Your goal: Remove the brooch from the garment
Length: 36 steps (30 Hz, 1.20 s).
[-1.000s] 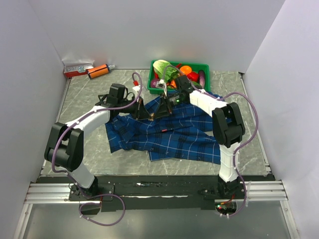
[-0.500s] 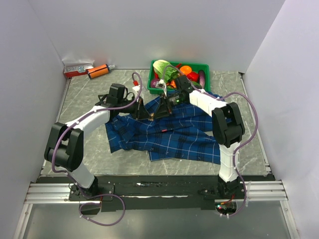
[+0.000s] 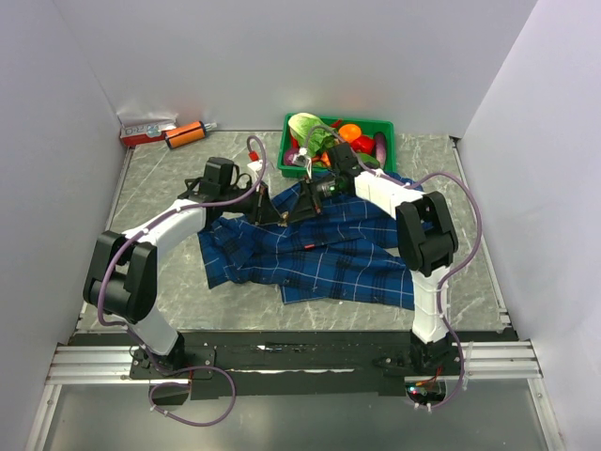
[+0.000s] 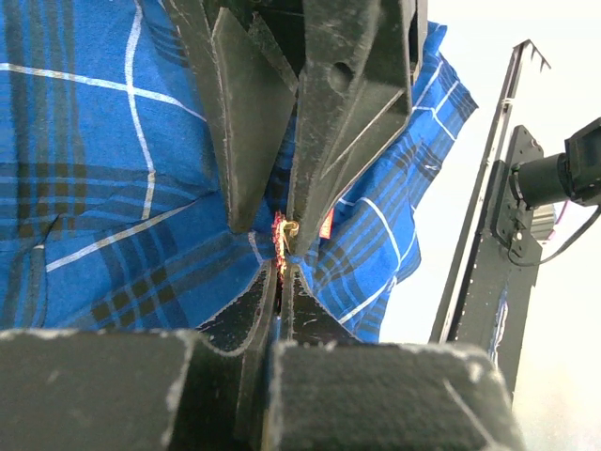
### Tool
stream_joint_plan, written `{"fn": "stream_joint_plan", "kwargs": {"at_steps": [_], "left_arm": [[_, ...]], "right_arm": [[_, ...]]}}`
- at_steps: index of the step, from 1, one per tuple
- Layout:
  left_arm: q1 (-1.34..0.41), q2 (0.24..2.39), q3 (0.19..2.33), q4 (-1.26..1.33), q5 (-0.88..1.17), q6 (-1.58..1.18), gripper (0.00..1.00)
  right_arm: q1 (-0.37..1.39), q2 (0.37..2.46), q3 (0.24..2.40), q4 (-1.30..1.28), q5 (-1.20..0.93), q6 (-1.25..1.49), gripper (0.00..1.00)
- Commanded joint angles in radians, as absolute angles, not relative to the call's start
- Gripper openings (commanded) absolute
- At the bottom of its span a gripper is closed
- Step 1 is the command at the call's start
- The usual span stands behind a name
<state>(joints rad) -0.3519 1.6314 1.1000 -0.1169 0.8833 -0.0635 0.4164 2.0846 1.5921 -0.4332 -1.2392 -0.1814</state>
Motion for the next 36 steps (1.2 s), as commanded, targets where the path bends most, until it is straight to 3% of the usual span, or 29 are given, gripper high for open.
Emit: {"fn": "stream_joint_plan", "kwargs": {"at_steps": [1, 6, 10, 20, 29, 31, 33, 36], "left_arm": [[-0.359, 1.608, 1.118, -0.092, 0.943, -0.048, 0.01], [-0.360, 1.603, 1.111, -0.080, 0.937, -0.057, 0.01], [-0.365, 1.598, 1.117, -0.090, 0.830, -0.064, 0.01], [-0.364, 1.585, 1.147, -0.182, 0.677, 0.063, 0.01], [-0.365, 1.545, 1.184, -0.345, 0.638, 0.256, 0.01], [-0.365, 1.537, 1.187, -0.383, 0.612, 0.302, 0.01], [-0.365, 1.536, 1.187, -0.414, 0.597, 0.348, 0.01], [-0.368, 1.534, 1.193, -0.452, 0.562, 0.435, 0.01]], "right_arm": [[0.430, 2.114, 1.631, -0.293, -1.155, -0.008, 0.40], [0.443, 2.115, 1.623, -0.274, -1.146, 0.029, 0.41], [0.479, 2.095, 1.698, -0.491, -1.147, -0.268, 0.44], [0.457, 1.971, 1.638, -0.716, -1.174, -0.543, 0.50], [0.454, 1.888, 1.431, -0.476, -0.979, -0.535, 0.50], [0.457, 1.897, 1.433, -0.447, -0.945, -0.519, 0.44], [0.456, 1.904, 1.442, -0.442, -0.937, -0.508, 0.27], [0.451, 1.887, 1.454, -0.431, -0.954, -0.488, 0.12]]}}
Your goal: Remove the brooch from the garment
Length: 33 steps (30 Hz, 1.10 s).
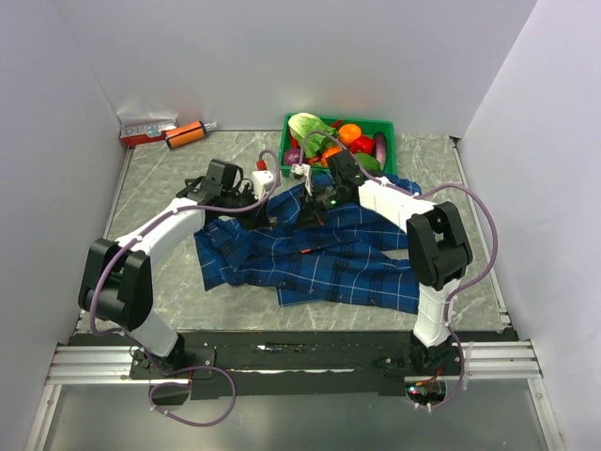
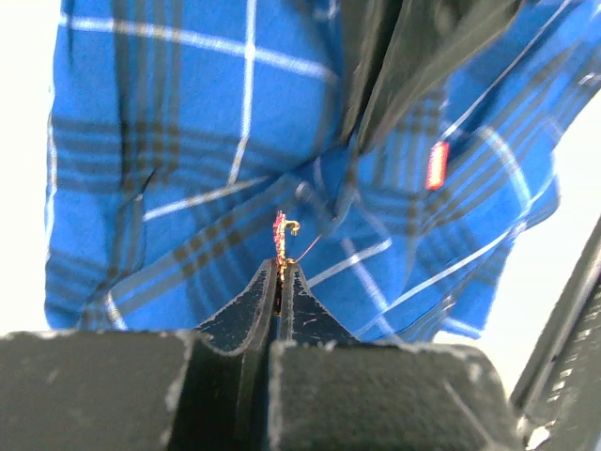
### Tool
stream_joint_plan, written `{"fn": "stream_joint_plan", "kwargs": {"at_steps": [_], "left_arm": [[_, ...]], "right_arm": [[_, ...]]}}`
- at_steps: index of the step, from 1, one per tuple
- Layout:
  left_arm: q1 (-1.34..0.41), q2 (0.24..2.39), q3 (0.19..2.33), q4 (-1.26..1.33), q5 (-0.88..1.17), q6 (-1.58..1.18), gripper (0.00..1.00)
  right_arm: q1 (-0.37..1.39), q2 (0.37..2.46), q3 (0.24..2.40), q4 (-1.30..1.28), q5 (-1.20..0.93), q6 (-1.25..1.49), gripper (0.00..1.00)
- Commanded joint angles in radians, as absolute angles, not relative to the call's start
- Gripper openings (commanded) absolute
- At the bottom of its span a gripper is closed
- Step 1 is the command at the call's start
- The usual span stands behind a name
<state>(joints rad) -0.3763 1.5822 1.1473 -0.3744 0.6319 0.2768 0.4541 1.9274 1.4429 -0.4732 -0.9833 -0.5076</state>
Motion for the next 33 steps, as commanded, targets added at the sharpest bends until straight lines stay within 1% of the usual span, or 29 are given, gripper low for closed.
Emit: {"fn": "stream_joint_plan", "kwargs": {"at_steps": [1, 3, 6, 10, 12, 13, 17, 19, 20, 24, 26, 30, 33], "left_arm": [[-0.371, 1.534, 1.195, -0.475, 0.549, 0.457, 0.01], [-0.374, 1.532, 1.209, -0.492, 0.512, 0.518, 0.01], [-0.374, 1.532, 1.233, -0.544, 0.471, 0.602, 0.01], [-0.376, 1.525, 1.246, -0.561, 0.417, 0.653, 0.01], [-0.373, 1.528, 1.256, -0.558, 0.407, 0.653, 0.01], [-0.368, 1.529, 1.264, -0.557, 0.410, 0.644, 0.01], [-0.356, 1.543, 1.319, -0.526, 0.454, 0.572, 0.01], [-0.353, 1.554, 1.333, -0.499, 0.483, 0.535, 0.01], [-0.351, 1.557, 1.351, -0.489, 0.491, 0.525, 0.01], [-0.339, 1.588, 1.417, -0.456, 0.558, 0.447, 0.01], [-0.328, 1.595, 1.463, -0.431, 0.607, 0.405, 0.01], [-0.305, 1.594, 1.519, -0.353, 0.704, 0.293, 0.01], [-0.304, 1.579, 1.545, -0.310, 0.783, 0.220, 0.01]], "right_arm": [[0.449, 1.882, 1.456, -0.426, -0.959, -0.477, 0.09], [0.446, 1.867, 1.459, -0.419, -0.962, -0.465, 0.06], [0.439, 1.859, 1.463, -0.431, -0.971, -0.446, 0.04], [0.426, 1.841, 1.450, -0.456, -0.966, -0.456, 0.04], [0.410, 1.824, 1.442, -0.465, -0.960, -0.453, 0.06], [0.405, 1.813, 1.442, -0.483, -0.945, -0.446, 0.07], [0.365, 1.763, 1.451, -0.503, -0.920, -0.388, 0.30], [0.339, 1.732, 1.471, -0.503, -0.923, -0.365, 0.36], [0.333, 1.723, 1.483, -0.505, -0.904, -0.356, 0.40], [0.305, 1.713, 1.613, -0.567, -0.874, -0.308, 0.46], [0.302, 1.721, 1.658, -0.627, -0.864, -0.314, 0.48], [0.302, 1.724, 1.747, -0.689, -0.766, -0.325, 0.50], [0.299, 1.747, 1.792, -0.690, -0.768, -0.327, 0.51]]}}
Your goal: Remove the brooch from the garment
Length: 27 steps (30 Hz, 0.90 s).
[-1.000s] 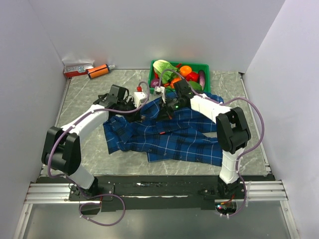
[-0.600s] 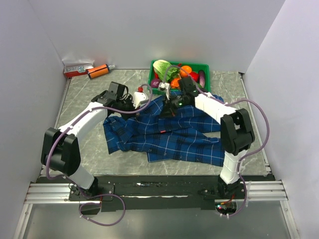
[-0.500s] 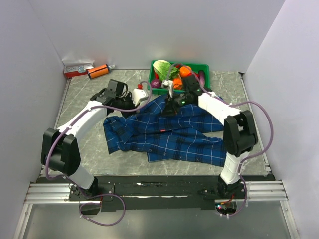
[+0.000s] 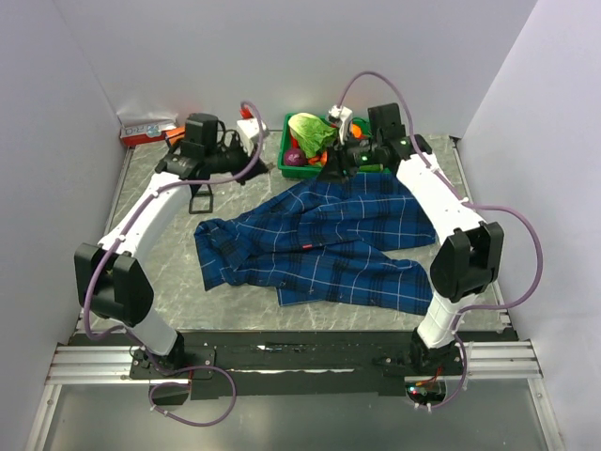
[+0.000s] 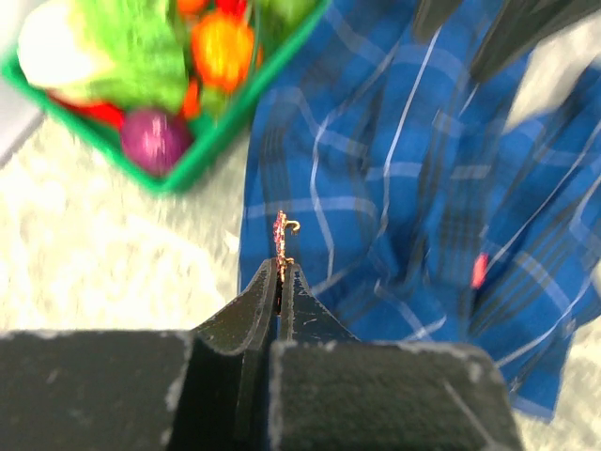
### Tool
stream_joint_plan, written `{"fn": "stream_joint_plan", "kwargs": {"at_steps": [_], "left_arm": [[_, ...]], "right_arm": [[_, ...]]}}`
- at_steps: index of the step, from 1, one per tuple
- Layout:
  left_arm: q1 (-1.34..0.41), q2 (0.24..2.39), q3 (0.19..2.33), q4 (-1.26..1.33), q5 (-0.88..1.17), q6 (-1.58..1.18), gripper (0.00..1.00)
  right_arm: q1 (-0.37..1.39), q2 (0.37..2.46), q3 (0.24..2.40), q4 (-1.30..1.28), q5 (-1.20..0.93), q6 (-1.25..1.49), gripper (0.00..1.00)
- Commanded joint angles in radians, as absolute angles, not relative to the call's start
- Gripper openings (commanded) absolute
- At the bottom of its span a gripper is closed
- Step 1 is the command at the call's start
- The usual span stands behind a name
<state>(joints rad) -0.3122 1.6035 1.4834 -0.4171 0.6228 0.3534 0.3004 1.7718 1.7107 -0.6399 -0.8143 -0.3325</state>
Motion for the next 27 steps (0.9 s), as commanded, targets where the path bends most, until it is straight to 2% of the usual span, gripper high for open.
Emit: {"fn": "stream_joint_plan", "kwargs": {"at_steps": [1, 7, 11, 14, 19, 23, 27], "left_arm": [[-0.302, 1.572, 1.545, -0.295, 0.804, 0.203, 0.01], [-0.279, 1.568, 1.517, -0.180, 0.959, 0.008, 0.01], [-0.239, 1.603, 1.454, 0.070, 1.055, -0.362, 0.01], [-0.221, 1.629, 1.463, 0.118, 1.107, -0.475, 0.01], [-0.213, 1.649, 1.450, 0.109, 1.140, -0.491, 0.01], [-0.210, 1.649, 1.405, 0.162, 1.141, -0.532, 0.01], [-0.210, 1.661, 1.396, 0.187, 1.128, -0.546, 0.01]], "right_arm": [[0.299, 1.764, 1.792, -0.675, -0.775, -0.324, 0.51], [0.301, 1.934, 1.926, -0.565, -0.903, -0.207, 0.51], [0.308, 2.034, 2.029, -0.497, -1.037, -0.051, 0.51], [0.324, 2.057, 2.008, -0.456, -1.063, -0.012, 0.50], [0.359, 2.054, 1.941, -0.355, -1.164, 0.096, 0.50], [0.364, 2.049, 1.882, -0.174, -1.218, 0.308, 0.50], [0.376, 2.051, 1.878, -0.167, -1.232, 0.313, 0.50]]}}
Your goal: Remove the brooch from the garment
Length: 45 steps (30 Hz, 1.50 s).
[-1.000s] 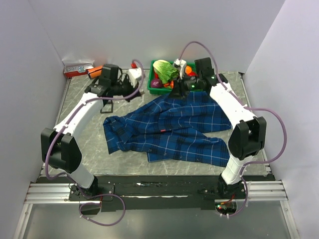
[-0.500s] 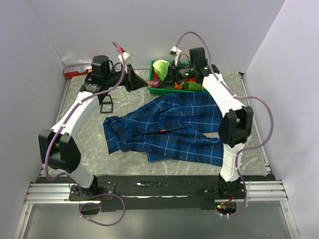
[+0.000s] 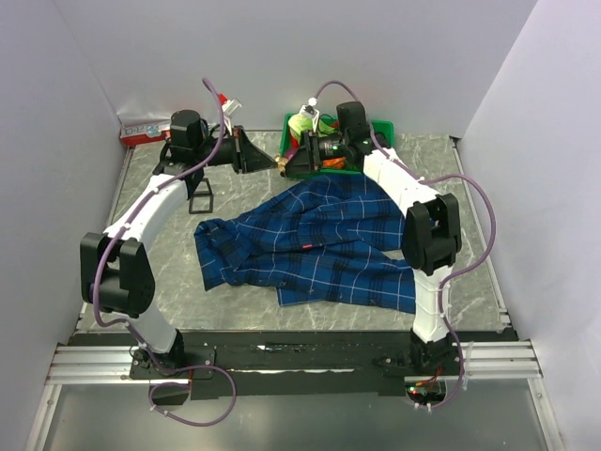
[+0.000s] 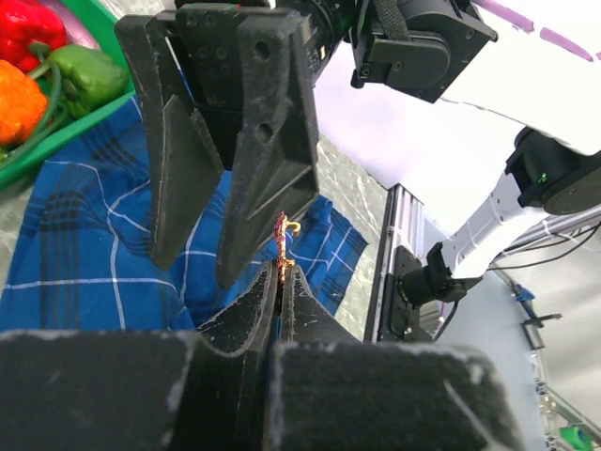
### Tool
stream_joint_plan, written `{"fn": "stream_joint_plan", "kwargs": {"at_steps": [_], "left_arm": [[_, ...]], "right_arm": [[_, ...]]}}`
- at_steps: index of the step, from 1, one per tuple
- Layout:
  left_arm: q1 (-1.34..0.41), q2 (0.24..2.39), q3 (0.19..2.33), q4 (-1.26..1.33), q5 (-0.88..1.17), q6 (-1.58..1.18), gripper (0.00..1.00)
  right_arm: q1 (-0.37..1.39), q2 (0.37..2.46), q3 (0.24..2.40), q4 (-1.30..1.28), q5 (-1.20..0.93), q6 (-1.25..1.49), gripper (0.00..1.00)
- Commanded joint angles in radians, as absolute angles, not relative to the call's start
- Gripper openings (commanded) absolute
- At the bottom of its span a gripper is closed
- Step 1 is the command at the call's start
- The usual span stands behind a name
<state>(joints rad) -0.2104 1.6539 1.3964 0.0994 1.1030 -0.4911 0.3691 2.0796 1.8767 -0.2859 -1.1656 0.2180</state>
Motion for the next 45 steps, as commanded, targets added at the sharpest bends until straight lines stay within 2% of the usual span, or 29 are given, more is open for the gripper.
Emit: {"fn": "stream_joint_plan", "kwargs": {"at_steps": [1, 25, 45], "left_arm": [[-0.210, 1.661, 1.397, 0.190, 1.127, -0.549, 0.01], [-0.196, 1.690, 1.371, 0.221, 1.078, -0.558, 0.01], [-0.216, 1.707, 1.259, 0.400, 1.149, -0.679, 0.01]], "right_arm": [[0.377, 2.049, 1.875, -0.149, -1.248, 0.319, 0.50], [0.373, 1.971, 1.773, -0.035, -1.341, 0.429, 0.48], [0.373, 1.991, 1.787, -0.117, -1.238, 0.417, 0.52]]}}
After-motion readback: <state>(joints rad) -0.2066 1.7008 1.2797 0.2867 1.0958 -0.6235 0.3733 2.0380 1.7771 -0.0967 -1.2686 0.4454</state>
